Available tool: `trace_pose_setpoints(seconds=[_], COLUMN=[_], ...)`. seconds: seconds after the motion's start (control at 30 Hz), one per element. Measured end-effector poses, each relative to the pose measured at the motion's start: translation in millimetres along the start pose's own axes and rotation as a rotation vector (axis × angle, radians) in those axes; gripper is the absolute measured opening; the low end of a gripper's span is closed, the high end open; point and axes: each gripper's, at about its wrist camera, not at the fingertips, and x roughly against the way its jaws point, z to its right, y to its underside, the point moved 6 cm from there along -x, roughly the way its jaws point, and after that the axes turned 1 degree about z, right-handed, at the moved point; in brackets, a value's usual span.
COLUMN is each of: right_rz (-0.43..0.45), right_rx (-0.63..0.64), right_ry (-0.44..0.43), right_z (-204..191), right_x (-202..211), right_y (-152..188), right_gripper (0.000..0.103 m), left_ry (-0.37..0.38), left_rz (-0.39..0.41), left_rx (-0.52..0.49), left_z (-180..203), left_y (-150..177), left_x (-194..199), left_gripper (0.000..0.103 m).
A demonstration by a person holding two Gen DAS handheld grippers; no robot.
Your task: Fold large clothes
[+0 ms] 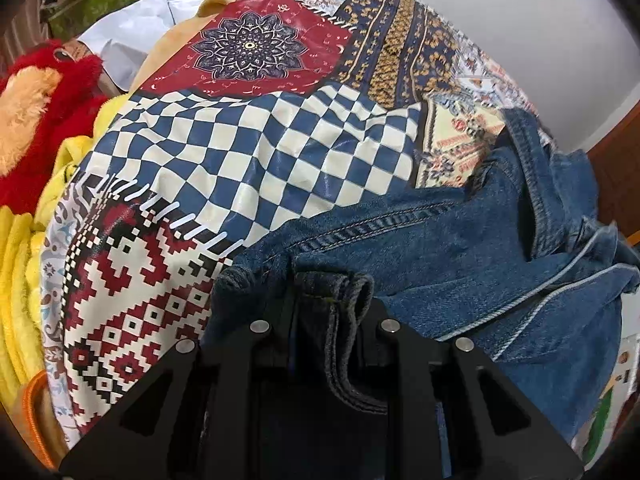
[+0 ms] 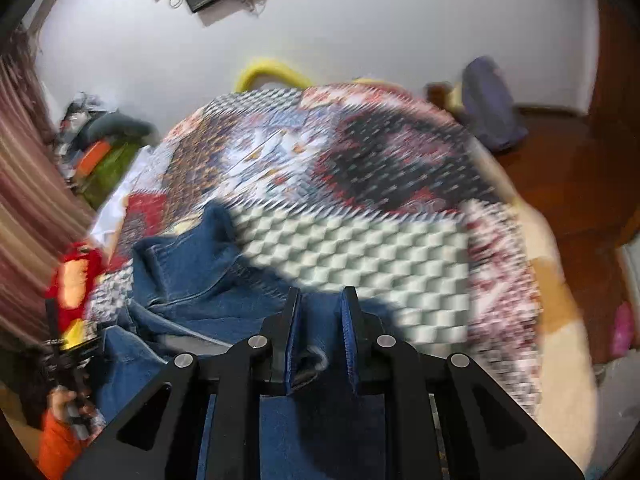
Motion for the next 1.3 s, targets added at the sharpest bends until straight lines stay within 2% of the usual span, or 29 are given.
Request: trace_pose_setpoints(seconds=[0.03,0.07,0.1,0.2,0.3,0.37,0.4,0.43,0.53,0.63,0.7,0.9,1.0,1.07,1.2,1.3], right_rz=[0.077,0.102,0.102,0.034,0.030,0.021,0.014,0.011,0.003,-0.009,-0.020,-0.074,-0.107,-0.130,-0.173,-0.170], right_rx=[0.031,0.044,0.058,0.093,0.191,0.214,0.216,0.214,0.214,0.218,0.240,0.303,0.335,0.350,0.358,0.348], right_ry=[0.189,0.261,0.289,0.223,0.268,0.255,0.230,0.209,0.134,0.043,0.001,-0.076,-0.091,-0.094,-0.085,-0.078], right_z=[17.8,27.7,37.9,52.0,48.9,42.4,37.3,33.6,9.0,-21.9,-45.8,-98.9,-116.1,-123.6,-132.3,-134.4], right_x=[15.9,24.2,31.7,44.7,57.7,60.2,59.6,59.0,52.3,44.9,38.1,11.9,-6.7,-18.3,-45.9,-61.8], right_y=[-7.0,-9.6,-10.5,0.2,13.3,21.3,24.6,27.3,32.9,37.5,40.5,57.1,67.0,73.2,79.6,74.6], right_gripper=[0.015,0.015,0.014,0.014,0.015,0.015,0.015,0.015,0.015,0.015,0.015,0.015,0.015,0.015,0.015,0.015], left_ry=[0.007,0.016,0.025,0.017,-0.020,-0.053,-0.064,-0.082,-0.115,-0.125,-0.116,-0.073,-0.098,-0.084,-0.044,-0.084], left_rz=[-0.007,-0.011,-0.010,-0.009,0.006,0.045,0.068,0.113,0.193,0.198,0.168,0.008,-0.042,-0.048,-0.032,-0.014], left_rx=[0.001,0.005,0.006,-0.038,-0.084,-0.117,-0.127,-0.147,-0.201,-0.244,-0.271,-0.329,-0.335,-0.299,-0.201,-0.182], left_z=[-0.8,-1.0,-1.3,3.3,9.2,12.3,12.5,14.2,17.2,18.1,20.2,14.3,6.3,0.3,-6.6,-10.9], left_y=[0.6,0.6,0.6,0.3,-2.8,-7.3,-9.5,-12.7,-16.6,-10.7,-1.1,46.3,62.8,61.1,33.4,11.8], left_x=[-2.2,-3.5,-2.7,9.4,32.0,52.9,60.8,76.5,109.7,122.7,119.2,75.0,50.2,39.6,27.7,15.2], left_gripper=[0.024,0.024,0.024,0.024,0.027,0.042,0.059,0.070,0.083,0.088,0.089,0.089,0.089,0.091,0.091,0.091])
